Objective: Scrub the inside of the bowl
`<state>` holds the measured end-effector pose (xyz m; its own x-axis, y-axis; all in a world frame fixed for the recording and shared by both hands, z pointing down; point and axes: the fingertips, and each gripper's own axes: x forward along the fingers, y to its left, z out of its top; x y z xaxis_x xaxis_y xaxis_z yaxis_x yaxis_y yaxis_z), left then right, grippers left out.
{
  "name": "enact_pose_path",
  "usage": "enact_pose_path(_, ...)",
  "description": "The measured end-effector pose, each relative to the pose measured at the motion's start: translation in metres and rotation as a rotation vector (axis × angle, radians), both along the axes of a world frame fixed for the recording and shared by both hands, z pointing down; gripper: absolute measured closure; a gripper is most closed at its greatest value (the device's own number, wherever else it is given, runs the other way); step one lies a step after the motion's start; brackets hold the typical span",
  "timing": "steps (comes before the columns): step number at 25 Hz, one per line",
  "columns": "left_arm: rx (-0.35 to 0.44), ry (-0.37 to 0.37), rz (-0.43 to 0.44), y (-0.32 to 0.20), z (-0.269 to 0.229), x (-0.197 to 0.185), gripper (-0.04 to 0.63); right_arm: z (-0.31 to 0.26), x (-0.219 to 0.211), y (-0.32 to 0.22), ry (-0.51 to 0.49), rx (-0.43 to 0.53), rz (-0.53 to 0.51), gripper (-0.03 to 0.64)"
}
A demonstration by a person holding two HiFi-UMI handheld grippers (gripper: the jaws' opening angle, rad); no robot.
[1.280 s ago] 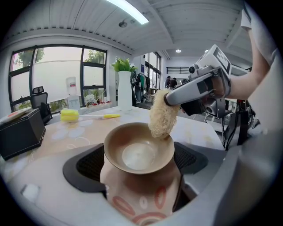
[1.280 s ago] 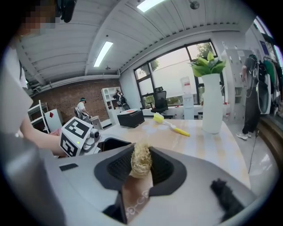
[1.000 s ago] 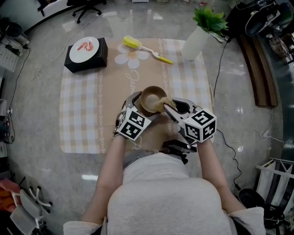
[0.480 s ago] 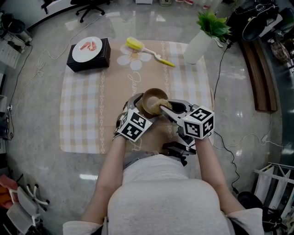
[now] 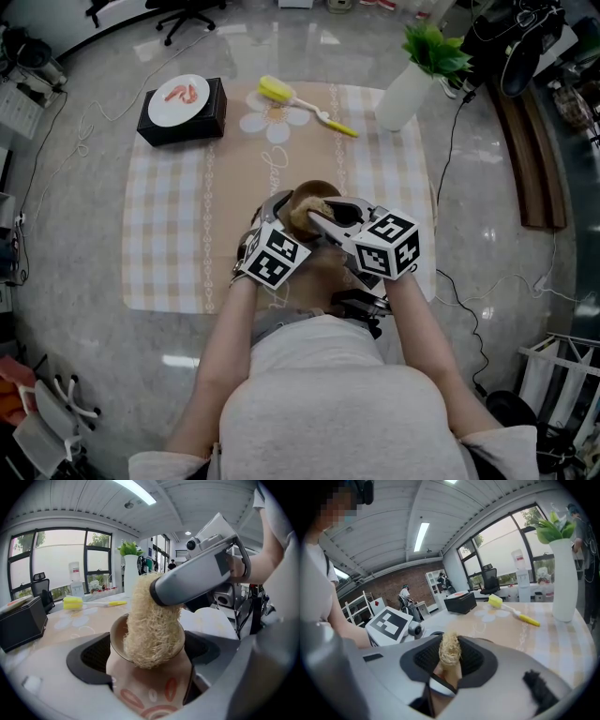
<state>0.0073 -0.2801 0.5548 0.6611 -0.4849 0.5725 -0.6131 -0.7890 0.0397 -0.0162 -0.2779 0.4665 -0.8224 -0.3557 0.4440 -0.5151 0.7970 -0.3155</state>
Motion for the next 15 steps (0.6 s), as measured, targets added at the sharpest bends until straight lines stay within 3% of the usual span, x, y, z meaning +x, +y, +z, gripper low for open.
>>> enact_pose_path(15, -0.003, -0.004, 0.004, -0.001, 0.0, 0.0, 0.092, 0.006, -0.008, -0.039, 0.156, 0.095, -0.015, 0.518)
